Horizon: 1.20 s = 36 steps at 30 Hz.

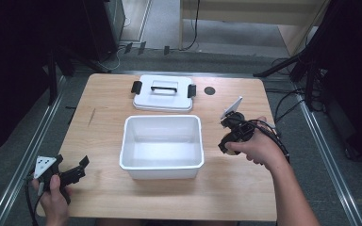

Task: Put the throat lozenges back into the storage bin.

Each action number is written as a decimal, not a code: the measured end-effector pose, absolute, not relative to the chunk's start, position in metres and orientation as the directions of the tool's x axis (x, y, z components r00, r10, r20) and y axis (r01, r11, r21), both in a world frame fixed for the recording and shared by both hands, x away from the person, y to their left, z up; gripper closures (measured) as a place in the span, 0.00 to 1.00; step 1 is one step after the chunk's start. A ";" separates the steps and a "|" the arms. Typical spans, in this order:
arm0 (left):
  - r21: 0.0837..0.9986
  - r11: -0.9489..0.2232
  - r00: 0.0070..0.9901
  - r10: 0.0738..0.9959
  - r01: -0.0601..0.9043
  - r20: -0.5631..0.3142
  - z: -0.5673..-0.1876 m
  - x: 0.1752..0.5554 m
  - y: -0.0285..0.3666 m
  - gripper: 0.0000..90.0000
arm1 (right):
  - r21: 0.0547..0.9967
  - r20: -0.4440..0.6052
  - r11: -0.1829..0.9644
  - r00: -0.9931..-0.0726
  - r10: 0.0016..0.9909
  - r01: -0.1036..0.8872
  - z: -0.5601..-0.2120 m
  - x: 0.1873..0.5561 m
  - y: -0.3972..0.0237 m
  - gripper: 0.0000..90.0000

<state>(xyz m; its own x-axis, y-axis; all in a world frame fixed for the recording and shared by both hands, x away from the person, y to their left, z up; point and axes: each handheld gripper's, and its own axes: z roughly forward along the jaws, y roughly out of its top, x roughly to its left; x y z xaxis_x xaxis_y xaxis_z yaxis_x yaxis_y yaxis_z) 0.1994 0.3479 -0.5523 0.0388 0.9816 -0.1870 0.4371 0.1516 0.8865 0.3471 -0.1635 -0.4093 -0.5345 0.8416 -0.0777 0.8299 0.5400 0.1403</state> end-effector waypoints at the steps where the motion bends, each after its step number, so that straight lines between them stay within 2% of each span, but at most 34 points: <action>1: 0.886 0.152 0.039 0.981 0.437 -0.188 -0.552 0.199 0.348 0.00 | 0.140 -0.079 0.542 -0.536 0.840 0.829 -0.407 0.347 -0.162 0.22; 21: 0.888 0.150 0.040 0.982 0.435 -0.186 -0.552 0.200 0.347 0.00 | 0.146 -0.088 0.615 -0.609 0.788 0.775 -0.371 0.342 -0.122 0.22; 36: 0.887 0.149 0.042 0.982 0.437 -0.185 -0.552 0.200 0.347 0.00 | 0.161 -0.092 0.670 -0.665 0.741 0.725 -0.358 0.339 -0.091 0.22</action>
